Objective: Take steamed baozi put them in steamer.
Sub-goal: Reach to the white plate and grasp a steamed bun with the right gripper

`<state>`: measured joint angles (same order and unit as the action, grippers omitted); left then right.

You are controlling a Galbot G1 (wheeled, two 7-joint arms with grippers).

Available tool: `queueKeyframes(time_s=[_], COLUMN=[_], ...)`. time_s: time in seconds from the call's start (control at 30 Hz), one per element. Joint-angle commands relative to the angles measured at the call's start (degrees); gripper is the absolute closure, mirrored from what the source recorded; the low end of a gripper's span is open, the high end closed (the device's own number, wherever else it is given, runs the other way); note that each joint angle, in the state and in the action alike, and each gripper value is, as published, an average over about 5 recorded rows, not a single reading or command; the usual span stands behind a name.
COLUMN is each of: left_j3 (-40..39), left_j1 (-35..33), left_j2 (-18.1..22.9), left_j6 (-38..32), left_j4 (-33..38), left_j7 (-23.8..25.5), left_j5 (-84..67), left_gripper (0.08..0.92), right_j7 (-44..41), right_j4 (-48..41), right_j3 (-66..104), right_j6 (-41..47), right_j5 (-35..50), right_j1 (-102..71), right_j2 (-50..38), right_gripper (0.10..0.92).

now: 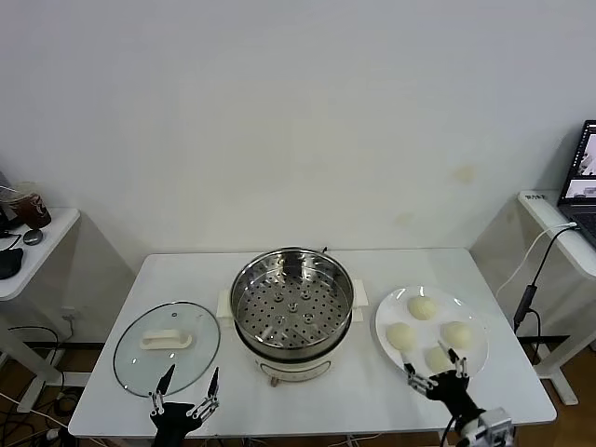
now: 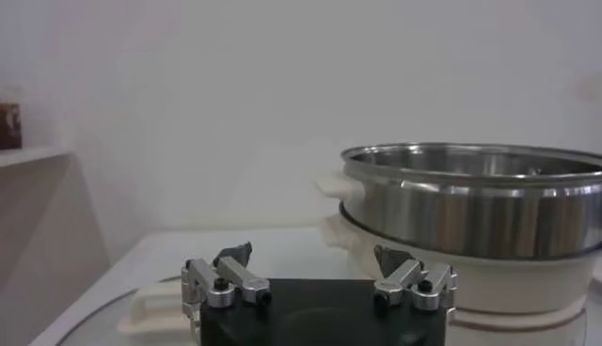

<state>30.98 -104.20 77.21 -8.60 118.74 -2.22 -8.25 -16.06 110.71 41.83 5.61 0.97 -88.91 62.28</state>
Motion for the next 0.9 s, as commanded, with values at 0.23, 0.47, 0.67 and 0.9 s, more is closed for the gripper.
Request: queueKeyframes(time_s=[0.23, 0.47, 0.67, 0.9], left_j3=[1.2, 1.5, 1.9, 2.7], left_j1=[2.5, 2.6, 2.7, 2.4], left_j2=[0.0, 0.2, 0.3, 0.1], left_j6=[0.5, 0.7, 0.9, 1.1], left_j4=[-1.3, -1.1, -1.5, -1.3], left_j7=[0.9, 1.2, 1.0, 0.8], left_j5=[1.2, 2.0, 3.6, 5.0], left_gripper=[0.177, 0.177, 0.177, 0.177], right_j7=[-18.2, -31.8, -41.1, -48.7], right_j4=[-14.5, -25.7, -36.1, -46.3], right_j3=[-5.4, -25.5, -44.9, -59.5], right_j6=[-1.5, -2.4, -4.8, -5.9], right_j5=[-27.7, -31.7, -28.1, -25.5], right_j1=[22.4, 44.4, 62.6, 75.3], right_j2=[-26.7, -31.0, -28.9, -22.9], right_gripper=[0.203, 0.203, 0.203, 0.203])
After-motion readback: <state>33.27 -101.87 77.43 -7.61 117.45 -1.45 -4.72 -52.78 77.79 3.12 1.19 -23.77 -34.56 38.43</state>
